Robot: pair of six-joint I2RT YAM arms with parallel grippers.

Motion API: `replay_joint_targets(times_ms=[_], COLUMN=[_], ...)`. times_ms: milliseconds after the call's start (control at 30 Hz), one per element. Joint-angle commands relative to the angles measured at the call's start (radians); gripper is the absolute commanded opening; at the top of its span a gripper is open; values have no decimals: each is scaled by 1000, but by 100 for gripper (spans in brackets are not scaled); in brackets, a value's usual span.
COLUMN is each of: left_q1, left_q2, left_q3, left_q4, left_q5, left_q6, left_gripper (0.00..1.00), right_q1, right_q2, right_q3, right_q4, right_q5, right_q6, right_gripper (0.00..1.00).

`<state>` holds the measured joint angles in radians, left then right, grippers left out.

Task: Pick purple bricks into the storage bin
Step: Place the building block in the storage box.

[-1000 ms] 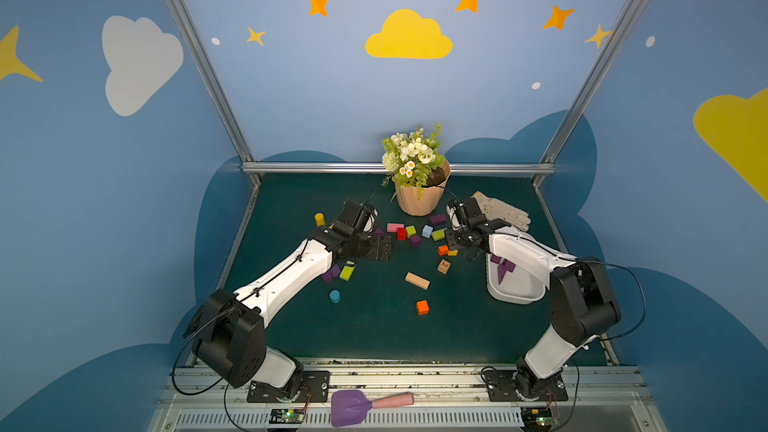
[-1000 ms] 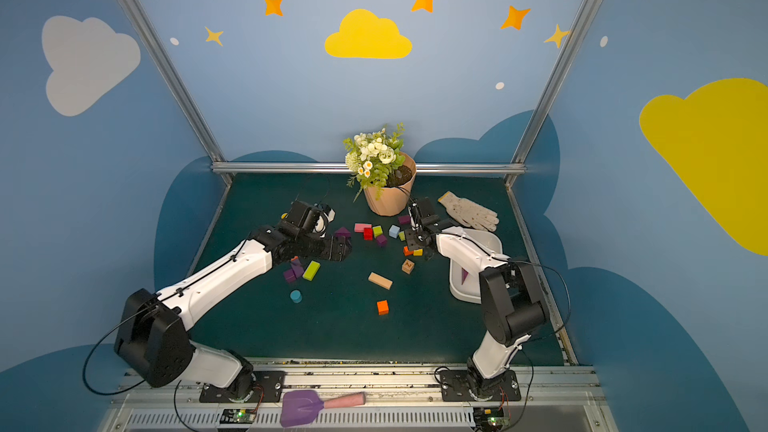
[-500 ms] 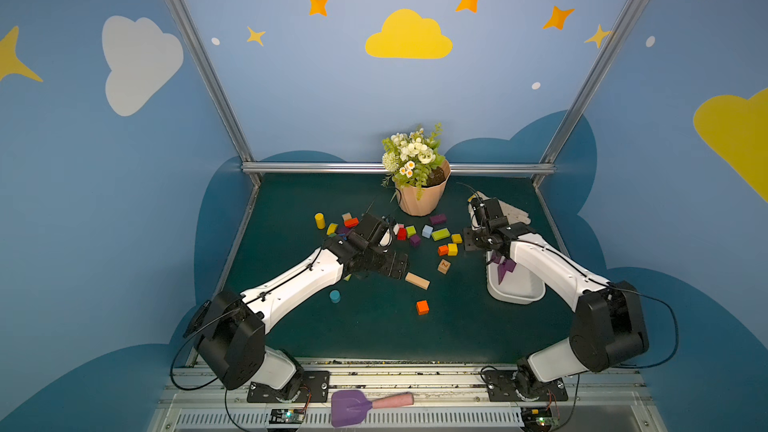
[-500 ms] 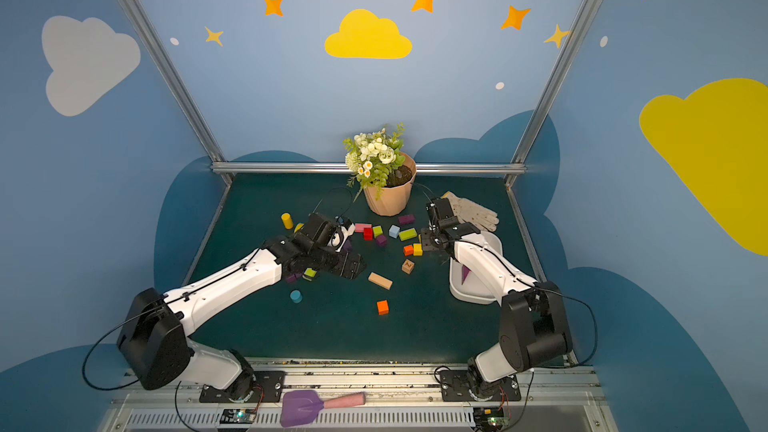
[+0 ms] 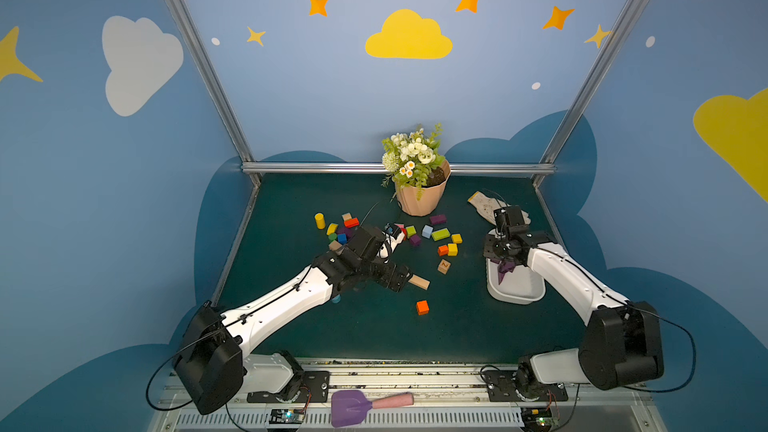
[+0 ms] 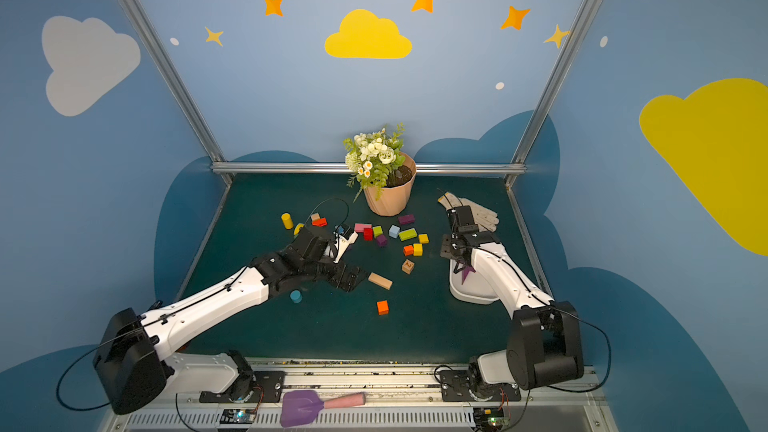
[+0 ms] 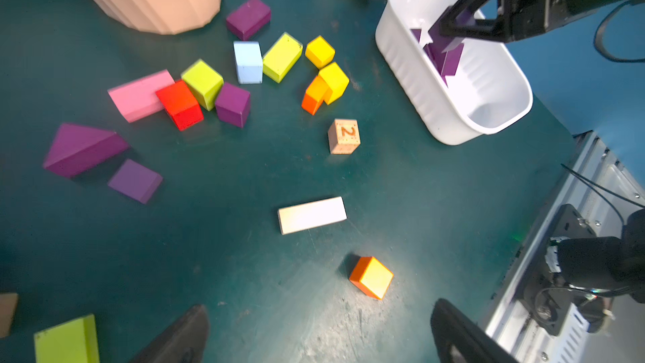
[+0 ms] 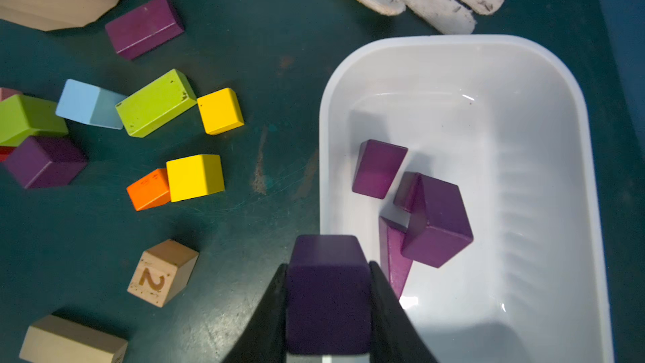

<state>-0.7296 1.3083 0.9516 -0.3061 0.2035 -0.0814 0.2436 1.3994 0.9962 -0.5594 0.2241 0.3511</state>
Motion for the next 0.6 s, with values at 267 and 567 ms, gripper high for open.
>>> replay_joint_targets(times_ms=[267,567], left_q1=[-5,-2], left_q2=[-150,-230], left_q3=[-120,-181], left_q4=[209,291], left_q5=[-171,-251], left_q6=[77,103], left_gripper=[100,100], right_q1=[-54,-144], right_q2=[-6,23], right_q3=[-20,-19], right_q4=[-36,-11], right_q5=[21,10], right_q6=[64,73], right_gripper=[30,31])
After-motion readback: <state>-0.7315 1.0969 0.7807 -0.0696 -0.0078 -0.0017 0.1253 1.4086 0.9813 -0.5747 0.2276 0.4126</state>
